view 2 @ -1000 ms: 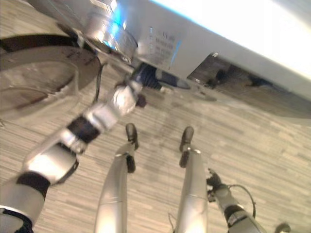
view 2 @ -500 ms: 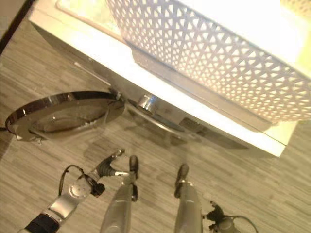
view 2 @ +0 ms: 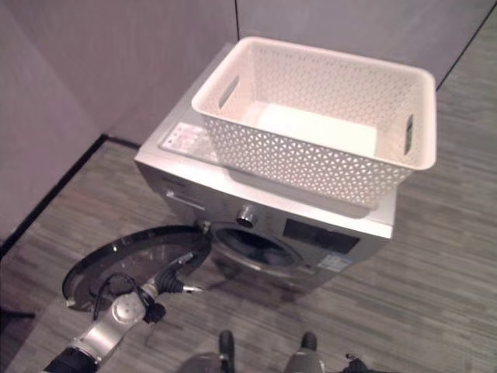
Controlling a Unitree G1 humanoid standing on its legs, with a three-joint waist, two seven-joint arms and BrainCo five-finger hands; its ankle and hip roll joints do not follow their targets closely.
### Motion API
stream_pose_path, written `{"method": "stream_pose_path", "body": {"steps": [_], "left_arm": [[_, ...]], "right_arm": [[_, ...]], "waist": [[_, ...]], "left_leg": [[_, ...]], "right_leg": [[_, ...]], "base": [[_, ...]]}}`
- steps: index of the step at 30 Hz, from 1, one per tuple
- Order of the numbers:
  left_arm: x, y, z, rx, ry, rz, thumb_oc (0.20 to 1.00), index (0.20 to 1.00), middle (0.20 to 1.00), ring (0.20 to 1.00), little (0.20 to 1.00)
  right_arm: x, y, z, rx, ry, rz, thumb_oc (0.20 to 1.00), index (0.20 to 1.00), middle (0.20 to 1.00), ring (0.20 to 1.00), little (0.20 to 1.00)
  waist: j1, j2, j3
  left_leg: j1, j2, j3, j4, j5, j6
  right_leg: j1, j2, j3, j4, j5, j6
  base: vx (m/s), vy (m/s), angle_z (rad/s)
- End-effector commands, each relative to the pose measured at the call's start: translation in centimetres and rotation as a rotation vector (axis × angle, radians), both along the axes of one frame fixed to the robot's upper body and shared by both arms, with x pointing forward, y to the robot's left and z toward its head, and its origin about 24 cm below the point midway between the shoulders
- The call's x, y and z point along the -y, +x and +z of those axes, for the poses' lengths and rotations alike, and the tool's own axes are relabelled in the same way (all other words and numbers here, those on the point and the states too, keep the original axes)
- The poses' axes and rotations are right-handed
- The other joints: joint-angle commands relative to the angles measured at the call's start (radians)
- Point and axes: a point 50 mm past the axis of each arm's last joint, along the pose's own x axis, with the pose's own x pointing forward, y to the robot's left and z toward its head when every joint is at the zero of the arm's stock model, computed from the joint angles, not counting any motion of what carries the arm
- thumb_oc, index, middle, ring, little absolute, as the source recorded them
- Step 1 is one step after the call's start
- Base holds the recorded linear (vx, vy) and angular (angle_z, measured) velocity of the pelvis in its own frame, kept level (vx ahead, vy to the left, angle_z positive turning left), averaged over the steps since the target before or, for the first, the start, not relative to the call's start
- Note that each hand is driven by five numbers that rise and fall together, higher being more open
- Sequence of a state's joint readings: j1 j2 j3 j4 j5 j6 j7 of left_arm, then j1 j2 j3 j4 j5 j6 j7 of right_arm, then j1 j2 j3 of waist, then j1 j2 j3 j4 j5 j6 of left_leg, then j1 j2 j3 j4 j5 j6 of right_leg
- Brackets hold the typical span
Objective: Grab the laundry basket,head to the washer,open it,put in the laundry and shut it.
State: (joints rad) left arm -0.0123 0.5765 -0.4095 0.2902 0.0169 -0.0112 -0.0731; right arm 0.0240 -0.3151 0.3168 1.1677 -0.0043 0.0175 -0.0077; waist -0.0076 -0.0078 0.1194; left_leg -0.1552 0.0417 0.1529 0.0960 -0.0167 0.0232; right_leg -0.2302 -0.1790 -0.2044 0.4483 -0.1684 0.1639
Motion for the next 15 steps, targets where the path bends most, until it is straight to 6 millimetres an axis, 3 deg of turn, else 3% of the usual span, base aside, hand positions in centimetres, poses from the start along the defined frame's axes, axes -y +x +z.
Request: {"method": "stream_pose_path", "body": {"steps": [1, 3, 5, 6, 7, 8, 9, 11, 12, 15], "left_arm": [[0.5, 0.5, 1.3, 0.059, -0.071, 0.011, 1.000, 1.000, 1.000, 1.000, 1.000], [0.7, 0.0, 1.3, 0.046, -0.102, 0.021, 1.000, 1.000, 1.000, 1.000, 1.000], [1.4, 0.2, 1.6, 0.061, -0.133, 0.020, 1.000, 1.000, 1.000, 1.000, 1.000], [1.4, 0.2, 1.6, 0.062, -0.133, 0.020, 1.000, 1.000, 1.000, 1.000, 1.000], [2.5, 0.7, 1.9, 0.081, -0.174, 0.014, 1.000, 1.000, 1.000, 1.000, 1.000], [3.4, 0.9, 1.9, 0.082, -0.197, -0.005, 1.000, 1.000, 1.000, 1.000, 1.000], [4.2, 1.2, 2.0, 0.087, -0.215, -0.028, 1.000, 1.000, 1.000, 1.000, 1.000], [5.3, 1.4, 1.9, 0.076, -0.236, -0.059, 1.000, 1.000, 1.000, 1.000, 1.000], [5.5, 1.3, 1.8, 0.068, -0.244, -0.061, 1.000, 1.000, 1.000, 1.000, 1.000], [4.9, 0.9, 1.6, 0.054, -0.259, -0.025, 1.000, 1.000, 1.000, 1.000, 1.000]], "right_arm": [[-4.4, -1.7, -1.2, -0.062, 0.148, 0.058, 1.000, 1.000, 1.000, 1.000, 1.000], [-4.4, -1.9, -1.2, -0.067, 0.138, 0.071, 1.000, 1.000, 1.000, 1.000, 1.000], [-4.3, -0.3, -0.9, -0.025, 0.119, 0.092, 1.000, 1.000, 1.000, 1.000, 1.000], [-4.2, -0.2, -0.9, -0.024, 0.118, 0.092, 1.000, 1.000, 1.000, 1.000, 1.000], [-3.8, 0.7, -0.6, 0.005, 0.099, 0.110, 1.000, 1.000, 1.000, 1.000, 1.000], [-3.5, 1.0, -0.5, 0.015, 0.086, 0.109, 1.000, 1.000, 1.000, 1.000, 1.000], [-3.0, 1.2, -0.3, 0.024, 0.074, 0.094, 1.000, 1.000, 1.000, 1.000, 1.000], [-2.0, 0.6, -0.3, 0.008, 0.048, 0.055, 1.000, 1.000, 1.000, 1.000, 1.000], [-1.8, -0.1, -0.4, -0.010, 0.043, 0.047, 1.000, 1.000, 1.000, 1.000, 1.000], [-1.3, -2.3, -0.8, -0.072, 0.033, 0.055, 1.000, 1.000, 1.000, 1.000, 1.000]], "waist": [[0.025, -0.027, 0.007], [0.052, -0.044, 0.003], [0.084, -0.044, 0.020], [0.085, -0.041, 0.017], [0.099, -0.026, 0.029], [0.099, -0.016, 0.040], [0.092, -0.006, 0.052], [0.063, -0.019, 0.060], [0.056, -0.027, 0.063], [0.050, -0.053, 0.071]], "left_leg": [[-0.049, -0.062, -0.114, -0.060, 0.045, 0.043], [-0.080, -0.060, -0.103, -0.041, 0.077, 0.027], [-0.150, -0.038, -0.113, -0.033, 0.163, -0.009], [-0.156, -0.034, -0.114, -0.034, 0.167, -0.010], [-0.205, -0.021, -0.111, -0.093, 0.232, -0.037], [-0.214, -0.018, -0.101, -0.119, 0.258, -0.050], [-0.223, -0.009, -0.058, -0.123, 0.257, -0.057], [-0.203, 0.032, 0.035, -0.077, 0.194, -0.068], [-0.199, 0.054, 0.026, -0.035, 0.173, -0.066], [-0.180, 0.083, -0.153, 0.097, 0.090, -0.050]], "right_leg": [[0.121, 0.164, 0.002, -0.099, 0.031, -0.021], [0.183, 0.190, 0.015, -0.168, -0.019, -0.068], [0.182, 0.233, 0.052, -0.236, -0.060, -0.129], [0.177, 0.236, 0.052, -0.238, -0.055, -0.131], [0.158, 0.255, 0.040, -0.287, -0.053, -0.155], [0.154, 0.248, 0.002, -0.298, -0.050, -0.151], [0.152, 0.236, -0.036, -0.312, -0.041, -0.145], [0.149, 0.195, -0.087, -0.339, -0.027, -0.137], [0.152, 0.182, -0.101, -0.350, -0.019, -0.139], [0.158, 0.147, -0.092, -0.373, 0.022, -0.143]], "base": [[-0.13, -0.048, -0.12], [-0.25, -0.108, -0.09], [-0.36, -0.144, -0.19], [-0.44, -0.082, -0.04], [-0.39, -0.033, 0.03], [-0.52, -0.018, 0.08], [-0.31, 0.011, 0.13], [-0.27, 0.034, 0.91], [-0.23, 0.035, 1.19], [-0.15, 0.065, 0.53]]}}
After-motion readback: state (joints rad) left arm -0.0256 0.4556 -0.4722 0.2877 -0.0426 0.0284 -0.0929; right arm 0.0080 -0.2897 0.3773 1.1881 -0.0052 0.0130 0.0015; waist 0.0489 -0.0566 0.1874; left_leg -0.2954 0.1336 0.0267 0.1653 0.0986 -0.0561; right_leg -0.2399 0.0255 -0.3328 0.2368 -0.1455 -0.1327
